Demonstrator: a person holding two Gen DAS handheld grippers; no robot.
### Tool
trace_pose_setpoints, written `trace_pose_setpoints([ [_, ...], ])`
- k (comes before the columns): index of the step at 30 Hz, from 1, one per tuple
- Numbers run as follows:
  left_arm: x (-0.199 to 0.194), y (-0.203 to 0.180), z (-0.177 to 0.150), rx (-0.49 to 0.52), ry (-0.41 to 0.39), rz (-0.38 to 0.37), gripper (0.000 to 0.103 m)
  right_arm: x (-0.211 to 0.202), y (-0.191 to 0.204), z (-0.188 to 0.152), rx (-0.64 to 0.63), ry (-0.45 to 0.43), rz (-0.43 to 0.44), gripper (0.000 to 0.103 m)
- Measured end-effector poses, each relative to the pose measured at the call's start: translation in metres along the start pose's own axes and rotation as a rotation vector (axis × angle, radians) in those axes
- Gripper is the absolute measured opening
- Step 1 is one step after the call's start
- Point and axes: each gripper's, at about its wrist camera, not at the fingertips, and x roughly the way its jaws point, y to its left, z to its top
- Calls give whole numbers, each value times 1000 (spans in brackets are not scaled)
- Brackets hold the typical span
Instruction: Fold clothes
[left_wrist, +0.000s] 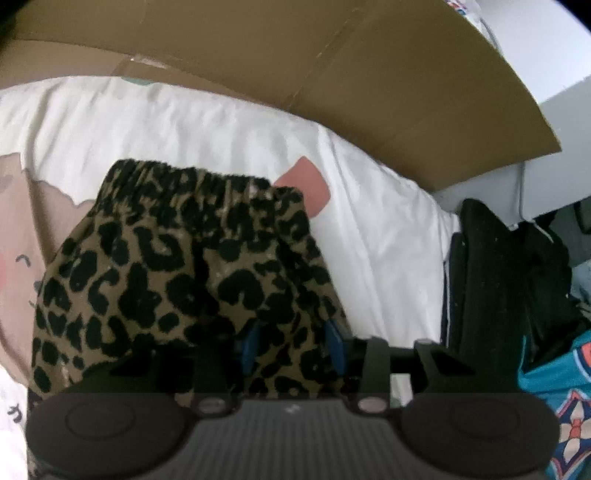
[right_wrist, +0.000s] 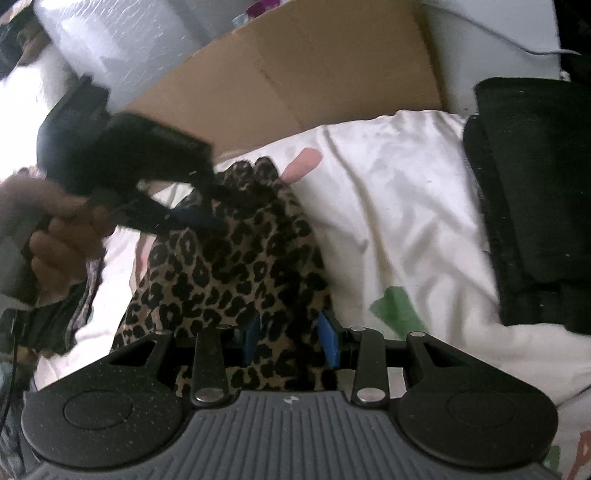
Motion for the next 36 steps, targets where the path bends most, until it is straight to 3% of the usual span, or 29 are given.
trace_pose_setpoints([
  [6, 4, -19, 10, 57, -5, -27, 41, 8, 5, 7, 0, -13, 12, 40],
  [13, 26, -15, 14, 74, 9, 79, 40, 30, -4, 15, 32, 12, 18, 40],
  [15, 31, -11, 13, 79, 11, 103, 34, 34, -5, 13, 40, 22, 30, 40],
  [20, 41, 6, 15, 8, 11, 104, 29, 45, -9, 11, 50, 49, 32, 40],
  [24, 45, 5, 18, 1, 19, 98, 35, 53, -11, 13, 46, 59, 29, 40],
  [29, 43, 7, 12, 9, 10, 118, 16, 63, -12, 16, 42, 81, 54, 39],
  [31, 42, 11, 11, -3, 12, 110, 8, 66, -11, 15, 50, 97, 71, 25],
  [33, 37, 13, 9, -11, -3, 95, 2, 68, -11, 13, 54, 114, 84, 4],
  [36, 23, 8, 3, 6, -52, 62, 1, 63, -9, 12, 41, 98, 83, 1],
])
